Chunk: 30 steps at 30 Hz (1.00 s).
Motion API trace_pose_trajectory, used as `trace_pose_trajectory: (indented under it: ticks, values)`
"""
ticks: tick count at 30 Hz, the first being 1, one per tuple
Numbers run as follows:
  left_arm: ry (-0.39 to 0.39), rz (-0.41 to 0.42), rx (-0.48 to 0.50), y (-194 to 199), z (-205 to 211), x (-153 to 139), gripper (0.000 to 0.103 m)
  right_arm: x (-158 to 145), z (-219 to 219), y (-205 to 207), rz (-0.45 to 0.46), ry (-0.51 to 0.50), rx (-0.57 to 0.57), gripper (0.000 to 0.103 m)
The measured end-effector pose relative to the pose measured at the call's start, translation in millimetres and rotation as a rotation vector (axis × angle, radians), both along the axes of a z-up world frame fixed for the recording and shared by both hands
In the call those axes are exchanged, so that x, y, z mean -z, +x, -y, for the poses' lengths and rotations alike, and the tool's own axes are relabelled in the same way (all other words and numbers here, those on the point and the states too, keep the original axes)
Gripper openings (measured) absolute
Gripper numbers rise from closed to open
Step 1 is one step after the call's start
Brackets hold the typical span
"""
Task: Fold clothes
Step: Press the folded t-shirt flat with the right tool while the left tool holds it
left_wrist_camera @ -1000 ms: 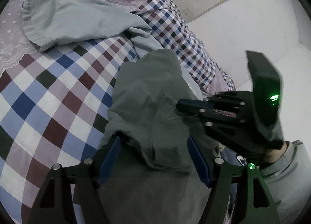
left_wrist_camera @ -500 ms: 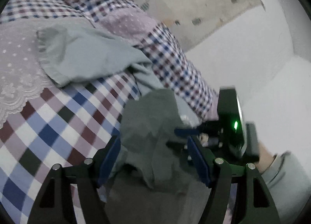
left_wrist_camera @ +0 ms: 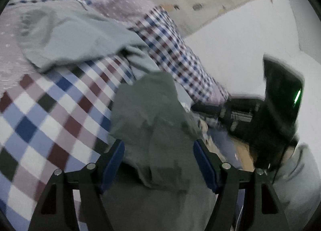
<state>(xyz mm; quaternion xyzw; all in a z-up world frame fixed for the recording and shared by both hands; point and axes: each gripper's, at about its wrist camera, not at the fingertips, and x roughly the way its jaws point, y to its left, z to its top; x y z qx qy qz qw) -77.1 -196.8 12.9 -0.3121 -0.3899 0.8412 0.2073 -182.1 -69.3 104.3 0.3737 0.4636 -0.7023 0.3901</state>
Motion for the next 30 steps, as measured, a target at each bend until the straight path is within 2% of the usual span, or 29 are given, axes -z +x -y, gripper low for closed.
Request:
trace_pose_trajectory:
  ticks: [3,5,8,11,12,13,15,18,19,20,21,25,30]
  values:
    - [-0.03,0.013,0.026,-2,-11,4,0.075,-21,5,0,0.013,-0.078,-0.008,0.0]
    - [-0.035,0.023,0.022,-3,-12,7,0.075,-19,9,-3,0.02,-0.057,-0.003,0.0]
    - [-0.044,0.034,0.02,-3,-13,9,0.075,9,9,-12,0.045,0.054,0.011,0.002]
    - [-0.052,0.043,0.023,-4,-14,12,0.075,36,2,-25,0.077,0.133,0.046,0.013]
    - [-0.055,0.046,0.025,-5,-14,14,0.075,43,0,-29,0.08,0.145,0.059,0.018]
    - [-0.058,0.048,0.027,-6,-15,15,0.075,48,-2,-31,0.081,0.154,0.067,0.027]
    - [-0.062,0.052,0.029,-7,-15,17,0.075,52,-2,-29,0.074,0.154,0.056,0.032]
    - [-0.061,0.062,0.027,-9,-14,20,0.075,56,-1,-25,0.065,0.155,0.039,0.033]
    - [-0.059,0.065,0.026,-9,-14,22,0.075,58,-1,-24,0.062,0.155,0.033,0.028]
    - [-0.058,0.068,0.025,-10,-13,23,0.075,59,-1,-22,0.057,0.155,0.025,0.018]
    - [-0.057,0.068,0.026,-9,-13,23,0.075,58,-2,-18,0.048,0.158,0.013,0.002]
    - [-0.064,0.056,0.042,-8,-16,22,0.075,49,-11,1,0.017,0.143,-0.037,0.001]
    - [-0.081,0.012,0.084,-8,-27,16,0.075,14,-12,5,-0.016,0.046,-0.045,0.001]
